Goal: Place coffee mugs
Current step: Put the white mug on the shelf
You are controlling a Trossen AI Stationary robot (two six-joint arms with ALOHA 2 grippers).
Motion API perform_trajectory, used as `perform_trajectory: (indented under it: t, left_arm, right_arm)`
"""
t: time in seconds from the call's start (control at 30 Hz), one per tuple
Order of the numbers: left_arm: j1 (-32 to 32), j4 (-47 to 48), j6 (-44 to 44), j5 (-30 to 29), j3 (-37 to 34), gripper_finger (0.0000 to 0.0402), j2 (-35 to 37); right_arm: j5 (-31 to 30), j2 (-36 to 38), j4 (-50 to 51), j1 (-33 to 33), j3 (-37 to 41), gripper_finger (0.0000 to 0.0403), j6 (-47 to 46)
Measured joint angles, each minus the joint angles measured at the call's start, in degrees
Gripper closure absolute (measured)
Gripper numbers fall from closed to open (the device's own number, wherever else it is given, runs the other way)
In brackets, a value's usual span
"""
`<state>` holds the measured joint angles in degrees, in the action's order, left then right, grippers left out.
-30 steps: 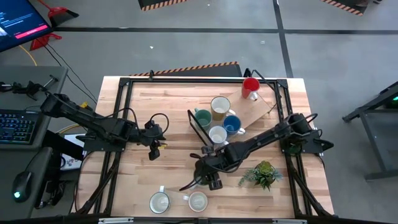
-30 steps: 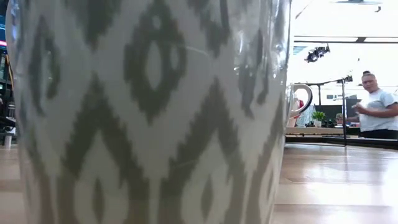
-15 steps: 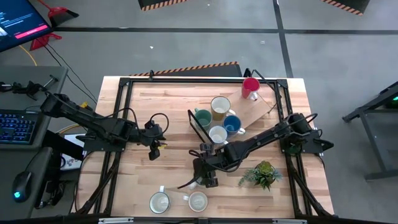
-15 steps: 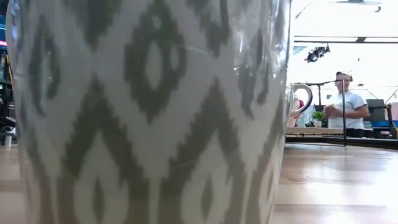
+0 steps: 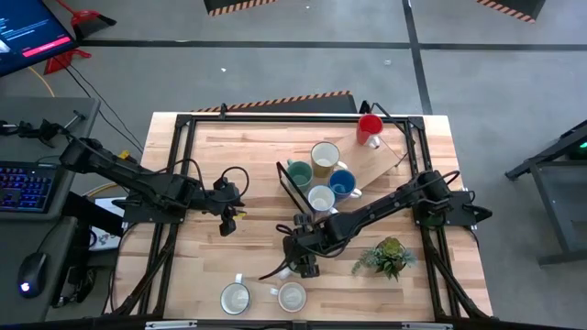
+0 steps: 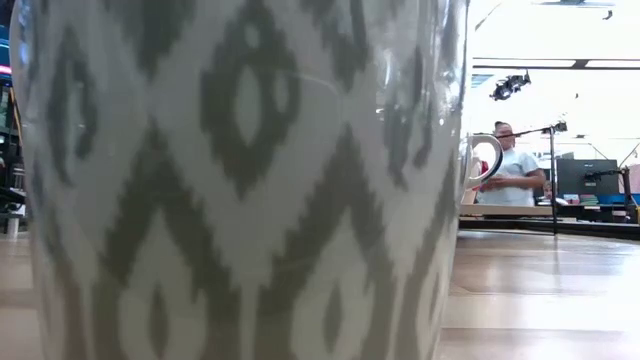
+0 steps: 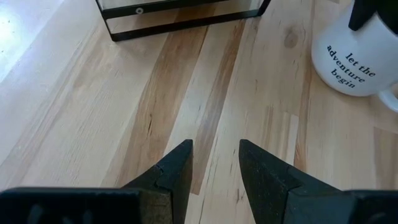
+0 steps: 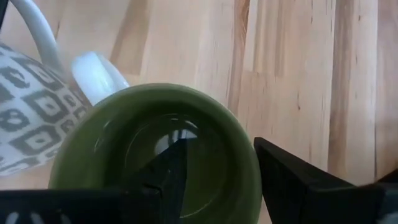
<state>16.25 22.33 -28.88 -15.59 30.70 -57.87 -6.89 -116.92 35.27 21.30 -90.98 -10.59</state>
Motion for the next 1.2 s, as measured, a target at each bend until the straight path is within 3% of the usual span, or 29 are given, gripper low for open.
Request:
perform_trajectory:
  t: [0.87,1.0,1.2]
  left_arm:
    - [0.0,0.2,0.0,0.0,0.0,0.0280,0.0]
    - [0.0,0.2,0.0,0.0,0.0,0.0280,0.0]
    - [0.0,0.2,0.0,0.0,0.0,0.0280,0.0]
  right_arm:
    - [2.4,-0.5,0.1,0.1,0.0,0.0242,0.6]
    - [5.2,-0.5,0.0,0.1,0.0,0.0242,0.3]
    - [6.1,-0.5,0.6,-0.6,0.0,0.0242,-3.8]
